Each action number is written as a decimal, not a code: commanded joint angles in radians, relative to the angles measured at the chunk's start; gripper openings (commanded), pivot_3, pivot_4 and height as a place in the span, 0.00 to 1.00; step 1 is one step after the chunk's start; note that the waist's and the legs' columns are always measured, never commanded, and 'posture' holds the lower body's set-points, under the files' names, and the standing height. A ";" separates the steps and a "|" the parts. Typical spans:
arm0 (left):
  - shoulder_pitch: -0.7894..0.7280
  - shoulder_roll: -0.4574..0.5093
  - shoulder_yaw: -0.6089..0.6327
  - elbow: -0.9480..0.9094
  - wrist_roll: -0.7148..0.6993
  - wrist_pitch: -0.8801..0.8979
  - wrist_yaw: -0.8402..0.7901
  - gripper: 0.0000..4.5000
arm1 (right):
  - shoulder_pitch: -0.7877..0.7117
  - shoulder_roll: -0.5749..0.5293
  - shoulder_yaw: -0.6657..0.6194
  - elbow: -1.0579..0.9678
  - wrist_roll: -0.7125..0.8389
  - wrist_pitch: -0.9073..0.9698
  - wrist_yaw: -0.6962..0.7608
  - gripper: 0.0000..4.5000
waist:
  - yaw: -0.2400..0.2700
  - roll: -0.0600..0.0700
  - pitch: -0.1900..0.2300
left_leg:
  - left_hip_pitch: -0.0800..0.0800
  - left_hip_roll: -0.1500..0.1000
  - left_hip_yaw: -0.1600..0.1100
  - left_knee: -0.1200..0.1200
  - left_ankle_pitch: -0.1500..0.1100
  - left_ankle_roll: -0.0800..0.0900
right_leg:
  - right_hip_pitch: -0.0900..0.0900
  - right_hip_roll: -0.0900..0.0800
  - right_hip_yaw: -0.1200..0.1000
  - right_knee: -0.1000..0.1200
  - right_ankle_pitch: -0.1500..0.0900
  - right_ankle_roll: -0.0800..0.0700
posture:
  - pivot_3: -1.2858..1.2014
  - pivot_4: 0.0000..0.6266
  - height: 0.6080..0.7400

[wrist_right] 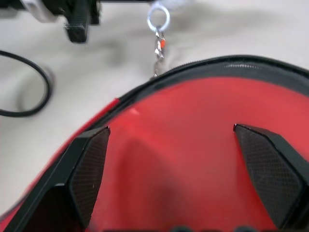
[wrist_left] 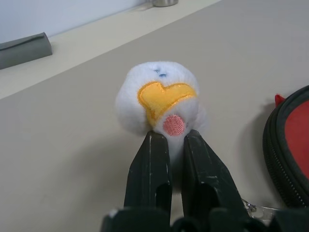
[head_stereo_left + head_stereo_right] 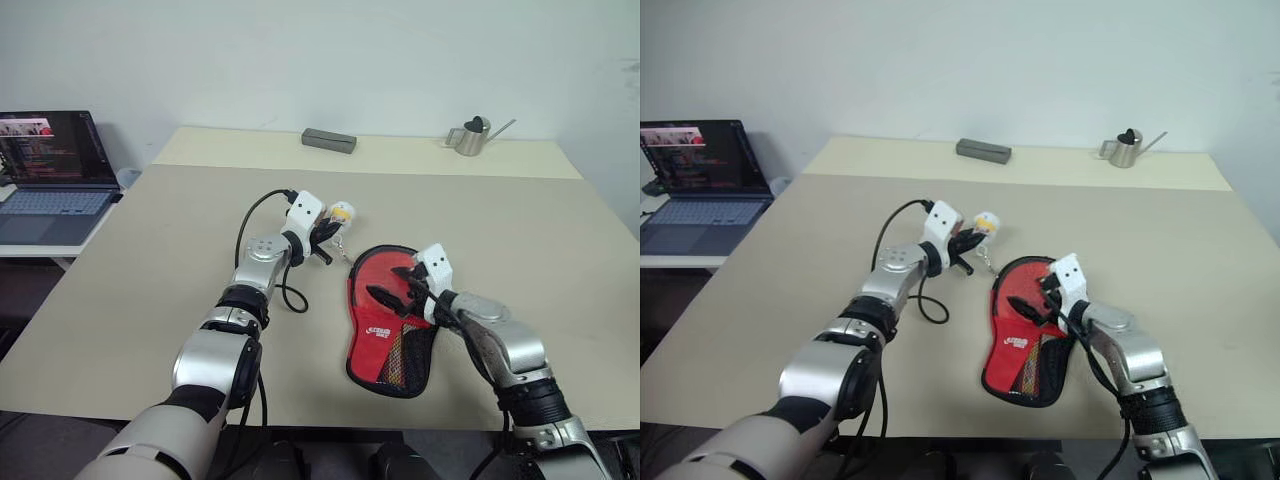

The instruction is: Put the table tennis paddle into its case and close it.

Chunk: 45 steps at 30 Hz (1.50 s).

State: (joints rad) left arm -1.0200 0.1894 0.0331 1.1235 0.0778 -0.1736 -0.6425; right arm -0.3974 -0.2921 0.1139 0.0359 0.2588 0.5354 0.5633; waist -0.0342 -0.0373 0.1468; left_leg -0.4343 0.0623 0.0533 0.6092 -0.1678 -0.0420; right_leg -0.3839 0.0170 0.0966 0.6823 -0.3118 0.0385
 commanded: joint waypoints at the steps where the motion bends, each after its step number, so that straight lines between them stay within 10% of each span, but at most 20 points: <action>1: -0.010 -0.009 -0.005 -0.042 -0.022 -0.002 -0.001 0.00 | -0.004 0.004 0.043 0.090 -0.065 -0.055 -0.010 1.00 | 0.000 0.000 0.000 | 0.000 0.000 0.000 0.000 0.000 0.000 | 0.000 0.000 0.000 0.000 0.000 0.000 | 0.52 0.24 1.00; 45: -0.262 -0.128 -0.256 0.235 0.308 -0.039 0.212 0.00 | 0.182 -0.053 0.066 -0.149 -0.033 0.201 0.044 1.00 | 0.003 -0.001 -0.001 | 0.002 -0.001 -0.001 0.000 -0.001 0.000 | 0.003 0.000 -0.001 -0.002 -0.001 0.000 | 0.52 0.24 1.00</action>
State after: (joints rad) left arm -1.2411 0.0709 -0.2155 1.3734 0.3741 -0.1856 -0.4596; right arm -0.2690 -0.3378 0.1414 -0.1628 0.2200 0.6554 0.6065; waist -0.0314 -0.0381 0.1453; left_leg -0.4328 0.0616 0.0522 0.6091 -0.1685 -0.0421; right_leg -0.3807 0.0169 0.0959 0.6807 -0.3124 0.0387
